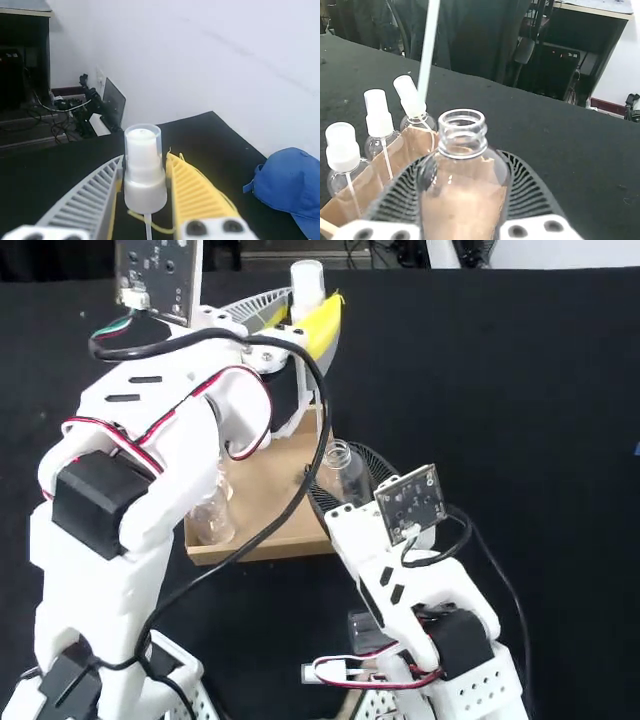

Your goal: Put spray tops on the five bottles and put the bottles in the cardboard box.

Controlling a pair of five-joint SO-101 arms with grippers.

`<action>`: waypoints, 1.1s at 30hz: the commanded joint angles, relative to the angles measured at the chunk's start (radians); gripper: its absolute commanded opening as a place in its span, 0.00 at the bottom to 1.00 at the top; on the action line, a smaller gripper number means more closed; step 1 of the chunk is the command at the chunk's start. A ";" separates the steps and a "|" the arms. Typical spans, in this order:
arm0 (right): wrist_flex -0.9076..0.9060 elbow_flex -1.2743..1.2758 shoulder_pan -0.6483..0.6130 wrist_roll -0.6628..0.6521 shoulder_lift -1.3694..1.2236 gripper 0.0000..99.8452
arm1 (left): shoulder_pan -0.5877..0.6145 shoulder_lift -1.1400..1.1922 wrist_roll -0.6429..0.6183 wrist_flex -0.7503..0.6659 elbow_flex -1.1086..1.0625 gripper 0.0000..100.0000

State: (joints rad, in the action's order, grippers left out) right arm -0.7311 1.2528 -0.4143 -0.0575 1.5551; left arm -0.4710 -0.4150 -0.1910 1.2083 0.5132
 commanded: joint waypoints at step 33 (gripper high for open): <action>0.029 -0.004 -0.011 0.003 0.027 0.01 | -0.120 -0.020 0.000 0.003 -0.263 0.03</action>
State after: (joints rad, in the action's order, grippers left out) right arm -0.7296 1.2528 -0.4158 -0.0575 1.5612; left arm -0.5769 -0.4150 -0.1910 1.2083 0.2555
